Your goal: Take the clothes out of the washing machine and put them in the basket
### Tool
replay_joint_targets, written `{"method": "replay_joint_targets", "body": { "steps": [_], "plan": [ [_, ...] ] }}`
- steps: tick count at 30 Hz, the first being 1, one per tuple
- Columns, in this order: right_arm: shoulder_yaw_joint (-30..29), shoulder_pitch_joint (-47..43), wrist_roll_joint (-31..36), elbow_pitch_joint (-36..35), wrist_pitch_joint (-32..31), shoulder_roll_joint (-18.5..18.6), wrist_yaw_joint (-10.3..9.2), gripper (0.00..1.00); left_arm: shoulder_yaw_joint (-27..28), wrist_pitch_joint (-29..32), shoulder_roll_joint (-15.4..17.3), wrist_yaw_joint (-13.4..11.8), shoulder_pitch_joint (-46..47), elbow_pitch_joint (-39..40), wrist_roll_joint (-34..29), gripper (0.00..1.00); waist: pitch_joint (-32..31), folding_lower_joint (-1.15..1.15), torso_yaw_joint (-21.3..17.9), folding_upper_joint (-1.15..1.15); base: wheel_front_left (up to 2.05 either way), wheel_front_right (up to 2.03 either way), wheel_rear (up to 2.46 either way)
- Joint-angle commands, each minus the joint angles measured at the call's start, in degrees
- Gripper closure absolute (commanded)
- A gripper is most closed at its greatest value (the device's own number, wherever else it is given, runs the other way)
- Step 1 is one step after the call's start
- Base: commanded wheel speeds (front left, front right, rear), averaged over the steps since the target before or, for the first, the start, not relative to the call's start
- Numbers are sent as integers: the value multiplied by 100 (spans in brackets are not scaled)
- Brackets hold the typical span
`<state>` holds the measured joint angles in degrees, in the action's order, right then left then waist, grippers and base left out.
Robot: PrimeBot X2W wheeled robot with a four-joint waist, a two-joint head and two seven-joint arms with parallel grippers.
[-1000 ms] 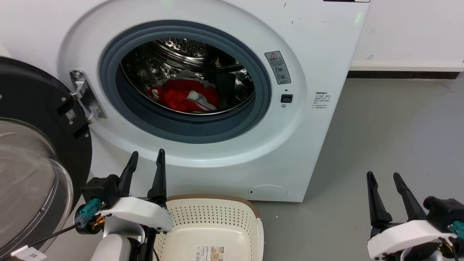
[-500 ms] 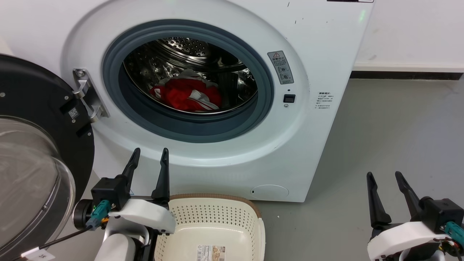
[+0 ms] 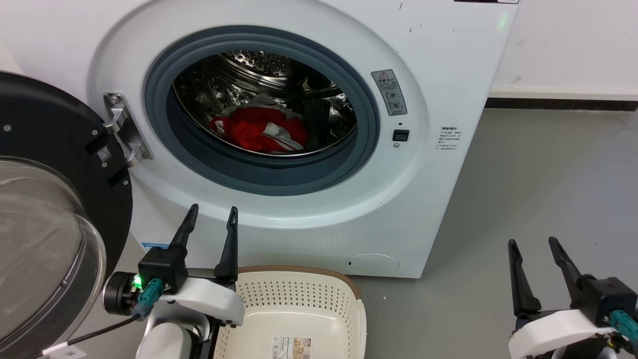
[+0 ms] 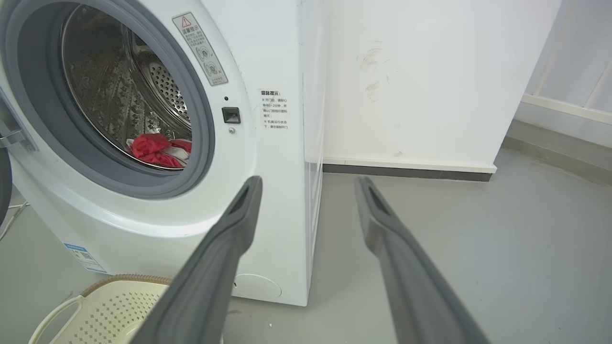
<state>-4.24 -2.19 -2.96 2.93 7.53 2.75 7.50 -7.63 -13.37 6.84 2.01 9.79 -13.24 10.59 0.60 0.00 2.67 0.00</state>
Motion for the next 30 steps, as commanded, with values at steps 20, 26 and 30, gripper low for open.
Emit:
{"method": "replay_joint_targets", "body": {
  "steps": [20, 26, 30],
  "plan": [
    [-69, -37, 390, 85, 184, 19, -3, 0, 72, -192, -99, 73, 42, -211, -580, 0, -19, 0, 51, 0, 0, 0, 0],
    [-54, -15, 345, 128, 189, 19, -3, 0, 106, -192, -116, 78, 53, -248, -601, 0, -8, 0, 55, 0, 0, 0, 0],
    [-43, 4, 355, 153, 195, 19, -3, 0, 131, -192, -121, 77, 70, -271, -613, 0, -3, 0, 53, 0, 0, 0, 0]
  ]
}}
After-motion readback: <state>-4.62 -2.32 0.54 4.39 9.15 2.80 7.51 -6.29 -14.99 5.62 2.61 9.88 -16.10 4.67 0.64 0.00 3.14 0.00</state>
